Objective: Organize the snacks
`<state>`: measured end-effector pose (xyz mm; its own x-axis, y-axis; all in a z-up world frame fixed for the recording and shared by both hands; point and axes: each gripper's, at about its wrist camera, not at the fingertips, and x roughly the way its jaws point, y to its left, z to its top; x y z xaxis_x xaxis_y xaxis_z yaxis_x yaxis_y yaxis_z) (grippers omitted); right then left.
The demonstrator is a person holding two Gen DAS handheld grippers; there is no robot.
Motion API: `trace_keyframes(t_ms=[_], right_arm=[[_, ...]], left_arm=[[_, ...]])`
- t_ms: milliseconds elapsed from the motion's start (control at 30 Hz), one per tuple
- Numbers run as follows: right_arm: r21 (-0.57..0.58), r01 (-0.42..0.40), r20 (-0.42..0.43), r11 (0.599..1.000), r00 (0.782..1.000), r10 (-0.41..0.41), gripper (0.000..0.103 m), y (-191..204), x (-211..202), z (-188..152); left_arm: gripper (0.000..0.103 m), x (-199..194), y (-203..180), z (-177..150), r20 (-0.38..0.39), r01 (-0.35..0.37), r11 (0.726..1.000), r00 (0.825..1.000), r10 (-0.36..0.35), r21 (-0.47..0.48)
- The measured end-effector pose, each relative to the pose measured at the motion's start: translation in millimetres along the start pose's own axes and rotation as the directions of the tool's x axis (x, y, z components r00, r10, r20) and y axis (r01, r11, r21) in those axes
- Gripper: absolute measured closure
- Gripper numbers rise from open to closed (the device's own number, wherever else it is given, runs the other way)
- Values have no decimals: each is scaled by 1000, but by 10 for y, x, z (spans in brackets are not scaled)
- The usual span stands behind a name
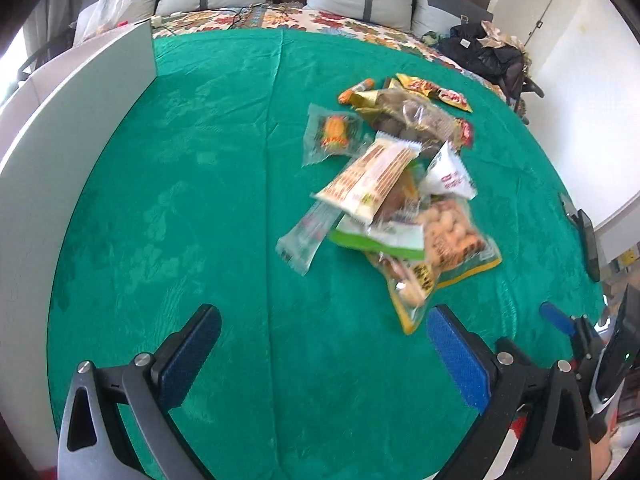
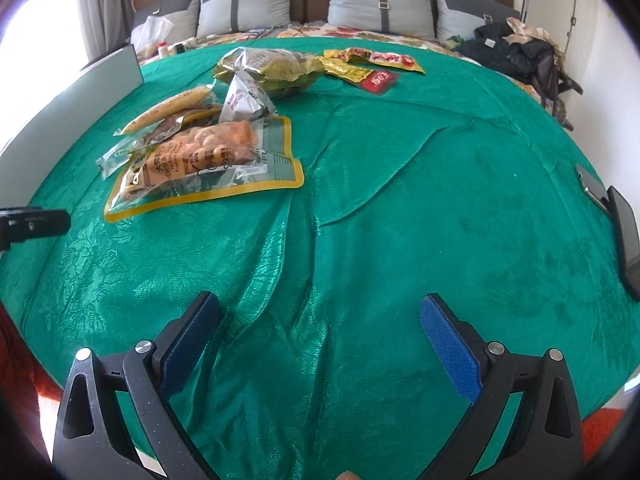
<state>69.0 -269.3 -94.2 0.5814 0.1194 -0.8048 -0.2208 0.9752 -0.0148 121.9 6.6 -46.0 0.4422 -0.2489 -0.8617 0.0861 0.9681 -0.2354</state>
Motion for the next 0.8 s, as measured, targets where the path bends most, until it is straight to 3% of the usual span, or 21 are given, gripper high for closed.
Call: trace_keyframes(t_ms=[100,167,200,233,267,300,333,400,500,633,733,767,800], right_arm=[[-5,-7,1,1000,1000,7,1,0,-14,-15],[-10,-11,-2,1000,1000,11,1,2,-24,-23],[-12,-13,-2,1000,1000,13,1,2,-31,-30],[-15,-15,-3,1000,1000,15,1,3,-40,-40],[-16,-17,-4,1000,1000,17,1,-2,-43,-40],[-16,-19,-7,1000,1000,19,1,-13,-2,21],[-17,-20,-9,1000,1000,20,1,-14,-8,15],[-20,-23,-11,1000,1000,22,1,-16,-10,12],[-19,-24,-13,1000,1000,24,1,-18,-8,21],[-18,-23,-11,1000,1000,23,1,-18,-2,28],[-15,-22,2,1000,1000,22,1,-23,-3,16],[-13,-20,9,1000,1000,20,1,-20,-3,8],[-9,-17,17,1000,1000,17,1,-17,-4,1]], left_arm=[[2,170,-203,459,-42,72,994,997,-68,87],[5,393,-314,660,-79,30,990,997,-19,139],[15,497,-354,724,-94,9,987,996,6,158],[36,595,-375,777,-116,13,986,993,6,167],[49,678,-364,806,-147,38,987,989,-15,154],[58,680,-332,835,-132,57,990,990,-40,129],[74,664,-286,847,-116,76,992,991,-64,99],[74,566,-107,821,-87,112,994,990,-112,-4],[74,329,187,631,-33,92,992,995,-95,-84],[74,46,529,236,-3,-29,995,1000,29,-91],[73,-32,656,-36,15,-133,988,991,134,-74],[70,-23,681,-108,22,-159,985,987,161,-73],[57,4,700,-167,24,-179,981,983,181,-69]])
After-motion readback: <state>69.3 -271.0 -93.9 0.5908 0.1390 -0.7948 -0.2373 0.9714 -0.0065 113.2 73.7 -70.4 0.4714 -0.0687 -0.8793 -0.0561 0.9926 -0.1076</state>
